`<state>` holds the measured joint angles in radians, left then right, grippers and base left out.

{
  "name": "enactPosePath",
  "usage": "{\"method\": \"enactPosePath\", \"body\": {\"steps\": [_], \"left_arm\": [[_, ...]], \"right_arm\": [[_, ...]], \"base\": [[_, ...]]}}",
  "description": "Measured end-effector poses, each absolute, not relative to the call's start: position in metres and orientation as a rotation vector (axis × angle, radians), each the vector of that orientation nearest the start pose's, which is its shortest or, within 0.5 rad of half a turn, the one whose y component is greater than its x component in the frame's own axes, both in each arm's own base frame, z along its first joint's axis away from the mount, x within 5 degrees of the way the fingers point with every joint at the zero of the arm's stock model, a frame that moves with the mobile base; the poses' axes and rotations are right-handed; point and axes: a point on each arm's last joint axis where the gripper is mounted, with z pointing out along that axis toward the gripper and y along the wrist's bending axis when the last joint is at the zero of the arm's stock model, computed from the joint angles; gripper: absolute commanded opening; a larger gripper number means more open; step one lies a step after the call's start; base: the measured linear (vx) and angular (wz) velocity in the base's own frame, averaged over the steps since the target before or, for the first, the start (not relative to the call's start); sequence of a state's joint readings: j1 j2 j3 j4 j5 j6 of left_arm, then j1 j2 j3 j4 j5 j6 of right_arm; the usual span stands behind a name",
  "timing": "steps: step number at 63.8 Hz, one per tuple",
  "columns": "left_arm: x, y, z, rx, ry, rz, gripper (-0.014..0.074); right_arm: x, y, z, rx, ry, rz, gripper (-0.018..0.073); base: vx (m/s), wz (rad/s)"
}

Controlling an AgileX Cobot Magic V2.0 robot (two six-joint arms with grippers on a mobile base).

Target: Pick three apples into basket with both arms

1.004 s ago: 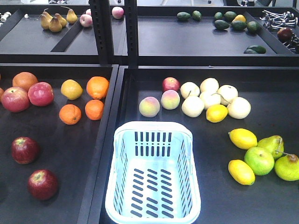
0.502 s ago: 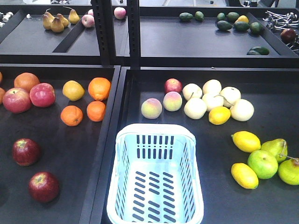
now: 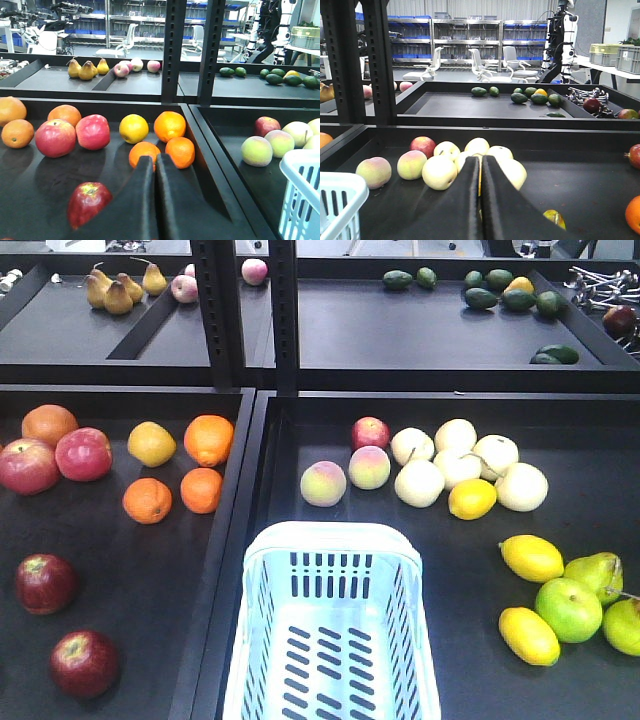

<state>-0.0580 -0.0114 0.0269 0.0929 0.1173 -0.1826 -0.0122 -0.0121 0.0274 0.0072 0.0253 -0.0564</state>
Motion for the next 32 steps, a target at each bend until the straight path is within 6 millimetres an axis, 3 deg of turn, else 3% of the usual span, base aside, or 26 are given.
{"method": "enactPosePath", "body": {"steps": [32], "left_arm": [[0.0566, -0.0023, 0.1941, -0.035, 1.617, -0.106, -0.0006]], "right_arm": [[0.0566, -0.0007, 0.2023, -0.028, 1.524, -0.049, -0.0009]], "base": [[0.02, -0.02]]}}
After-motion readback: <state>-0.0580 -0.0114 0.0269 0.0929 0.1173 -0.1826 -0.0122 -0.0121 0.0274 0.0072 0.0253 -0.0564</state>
